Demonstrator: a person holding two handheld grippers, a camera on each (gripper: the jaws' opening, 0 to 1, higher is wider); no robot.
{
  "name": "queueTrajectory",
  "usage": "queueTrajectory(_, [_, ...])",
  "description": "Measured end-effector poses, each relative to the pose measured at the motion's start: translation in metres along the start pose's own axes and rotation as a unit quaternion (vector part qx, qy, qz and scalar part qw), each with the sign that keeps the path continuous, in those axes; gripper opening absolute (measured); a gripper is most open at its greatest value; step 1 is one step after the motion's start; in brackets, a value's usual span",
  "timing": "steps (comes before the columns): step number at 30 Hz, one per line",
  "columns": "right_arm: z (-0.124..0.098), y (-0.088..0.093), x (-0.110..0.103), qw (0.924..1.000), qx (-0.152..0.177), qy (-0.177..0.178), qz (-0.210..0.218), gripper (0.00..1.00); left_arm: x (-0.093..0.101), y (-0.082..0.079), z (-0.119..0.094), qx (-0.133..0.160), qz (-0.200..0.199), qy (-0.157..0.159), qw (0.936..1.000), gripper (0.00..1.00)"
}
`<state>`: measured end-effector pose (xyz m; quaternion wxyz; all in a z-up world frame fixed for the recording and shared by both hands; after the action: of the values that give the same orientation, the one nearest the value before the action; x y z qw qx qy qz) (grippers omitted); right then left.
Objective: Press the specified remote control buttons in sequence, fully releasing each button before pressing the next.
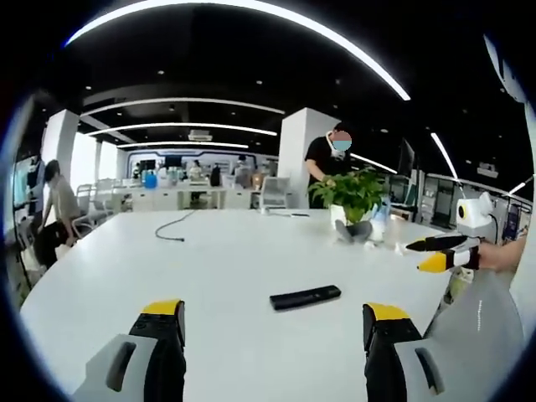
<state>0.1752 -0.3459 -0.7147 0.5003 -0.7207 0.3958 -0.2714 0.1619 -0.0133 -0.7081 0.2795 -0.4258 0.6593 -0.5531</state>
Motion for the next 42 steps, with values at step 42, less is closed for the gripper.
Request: queueTrajectory(42, [-0.004,0.001,0.012,0.9986,-0.008,0.051,0.009,0.72,0.001,0.028,0.006,-0.110,-0.005,0.063,0.9919,0.92])
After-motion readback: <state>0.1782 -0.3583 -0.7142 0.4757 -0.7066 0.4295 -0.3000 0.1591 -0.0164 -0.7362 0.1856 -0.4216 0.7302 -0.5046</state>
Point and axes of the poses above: the point that each gripper's makers call its tool centre point, and the gripper's own axes: z roughly forward along the fingers, x roughly to its right, y roughly out of its underside, the point moved 7 cm from there along -z, roughly backward along the fingers, and after that the axes turned 2 degrees about y, right-handed, at the moved point
